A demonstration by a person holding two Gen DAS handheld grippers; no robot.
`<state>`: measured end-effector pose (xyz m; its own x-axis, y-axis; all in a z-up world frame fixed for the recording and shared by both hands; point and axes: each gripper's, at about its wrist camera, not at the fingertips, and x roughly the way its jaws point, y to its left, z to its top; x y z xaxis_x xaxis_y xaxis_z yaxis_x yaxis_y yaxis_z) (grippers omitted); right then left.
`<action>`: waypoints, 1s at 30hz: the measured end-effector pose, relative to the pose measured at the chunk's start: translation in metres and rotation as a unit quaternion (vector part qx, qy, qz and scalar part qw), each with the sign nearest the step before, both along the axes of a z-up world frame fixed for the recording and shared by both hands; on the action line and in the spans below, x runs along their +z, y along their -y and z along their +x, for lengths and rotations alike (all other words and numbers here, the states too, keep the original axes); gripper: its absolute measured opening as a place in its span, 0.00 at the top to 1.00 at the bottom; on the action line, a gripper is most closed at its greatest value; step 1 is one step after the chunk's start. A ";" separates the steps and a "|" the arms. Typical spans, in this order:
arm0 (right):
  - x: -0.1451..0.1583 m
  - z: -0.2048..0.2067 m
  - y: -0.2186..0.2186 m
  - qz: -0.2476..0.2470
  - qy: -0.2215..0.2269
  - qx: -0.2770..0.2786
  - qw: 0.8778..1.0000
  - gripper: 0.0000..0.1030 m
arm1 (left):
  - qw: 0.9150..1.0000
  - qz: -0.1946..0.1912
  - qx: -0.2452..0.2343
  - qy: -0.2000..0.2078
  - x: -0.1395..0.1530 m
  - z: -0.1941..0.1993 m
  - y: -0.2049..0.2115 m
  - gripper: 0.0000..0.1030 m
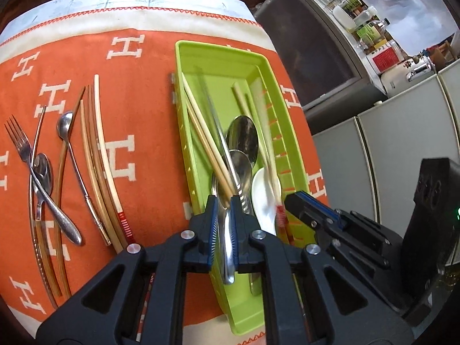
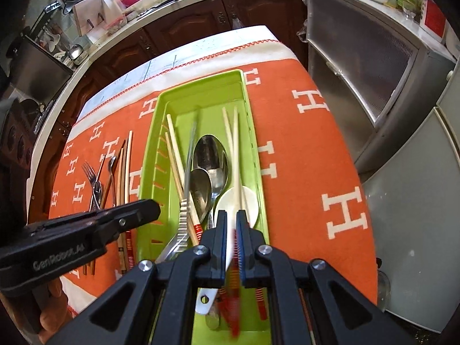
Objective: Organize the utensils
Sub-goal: 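Carry the wooden chopstick with right tool while left tool carries the steel chopstick to the tray, then release both chopsticks into the green tray and withdraw both tools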
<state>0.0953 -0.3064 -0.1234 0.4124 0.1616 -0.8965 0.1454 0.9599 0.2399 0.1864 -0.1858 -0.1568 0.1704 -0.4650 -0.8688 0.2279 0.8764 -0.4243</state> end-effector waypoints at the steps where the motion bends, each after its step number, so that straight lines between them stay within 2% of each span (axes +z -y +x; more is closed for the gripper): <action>1: 0.000 0.000 0.001 0.004 -0.001 -0.002 1.000 0.94 | 1.000 -0.004 -0.002 -0.001 0.003 -0.001 0.000 0.90; 5: 0.003 -0.003 0.000 0.012 0.005 -0.003 1.000 0.94 | 1.000 -0.009 -0.008 0.004 0.013 -0.007 -0.005 0.86; 9: 0.009 -0.008 -0.001 0.019 0.013 -0.003 1.000 0.94 | 1.000 -0.006 -0.008 0.017 0.024 -0.012 -0.011 0.76; 16: 0.015 -0.017 -0.005 0.032 0.020 -0.005 0.999 0.94 | 0.999 0.002 -0.008 0.034 0.037 -0.021 -0.022 0.76; 30: 0.040 -0.035 -0.027 0.049 0.043 0.000 0.998 0.94 | 0.993 0.050 -0.003 0.106 0.069 -0.050 -0.058 0.75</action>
